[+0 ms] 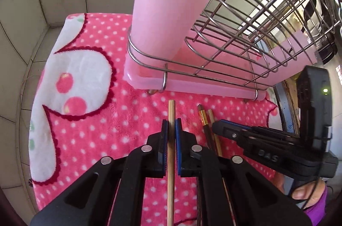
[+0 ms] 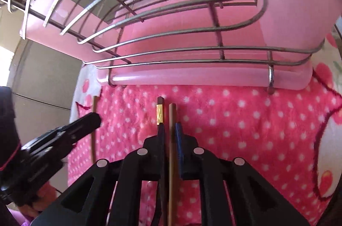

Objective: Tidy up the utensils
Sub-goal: 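Grasp a light wooden chopstick with the left tool while the right tool grasps a gold-tipped chopstick, then lift the wooden chopstick with the left tool while the right tool lifts its chopstick toward the cup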

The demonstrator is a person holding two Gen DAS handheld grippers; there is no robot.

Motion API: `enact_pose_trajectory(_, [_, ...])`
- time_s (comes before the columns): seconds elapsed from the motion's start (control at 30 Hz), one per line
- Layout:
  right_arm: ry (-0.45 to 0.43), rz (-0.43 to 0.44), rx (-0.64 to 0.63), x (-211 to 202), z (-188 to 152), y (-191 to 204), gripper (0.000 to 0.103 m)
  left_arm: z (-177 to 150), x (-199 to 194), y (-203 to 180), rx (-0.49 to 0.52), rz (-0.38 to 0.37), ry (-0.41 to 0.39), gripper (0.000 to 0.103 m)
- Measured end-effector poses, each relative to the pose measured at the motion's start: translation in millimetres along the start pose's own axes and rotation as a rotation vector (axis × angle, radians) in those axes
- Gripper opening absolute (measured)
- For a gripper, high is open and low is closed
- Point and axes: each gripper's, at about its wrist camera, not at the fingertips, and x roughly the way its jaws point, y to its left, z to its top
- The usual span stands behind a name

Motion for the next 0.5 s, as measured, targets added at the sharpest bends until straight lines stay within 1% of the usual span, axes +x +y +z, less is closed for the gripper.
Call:
enact_pose_trajectory(0.03, [0.002,-0.022,-0.01,4.7,1.0,3.3,0.011,0.4,-1.2,1.3,0.001,-0.005,-0.003,0.006])
enact_pose_trajectory(0.13, [0.019,-0.049,-0.017,21.5,5.4,13.4,0.011,-1.0,-7.3,4.5,0.0,-0.014,-0.007,0.006])
enact_pose_trajectory(0.17, [0.015,-0.055,-0.021,23.5,6.3,15.6,0.01,-8.3,-13.5,6.4,-0.003,-0.017,-0.008,0.006])
enact_pose_trajectory(0.27, [0.01,-0.059,-0.021,30.9,9.4,22.8,0.01,-4.8,-20.2,11.2,-0.013,-0.029,-0.023,0.006])
enact_pose_trajectory(0.3, [0.003,-0.049,-0.012,30.7,9.3,22.5,0.007,-5.8,-22.0,9.8,-0.015,-0.033,-0.03,0.006])
enact_pose_trajectory(0.4, [-0.033,-0.027,-0.005,19.3,4.9,19.7,0.007,-3.7,-40.9,14.9,-0.014,-0.039,-0.064,0.006])
enact_pose_trajectory(0.5, [-0.104,0.006,-0.015,-1.3,-4.4,22.5,0.007,-6.9,-60.9,17.2,-0.008,-0.038,-0.112,0.006])
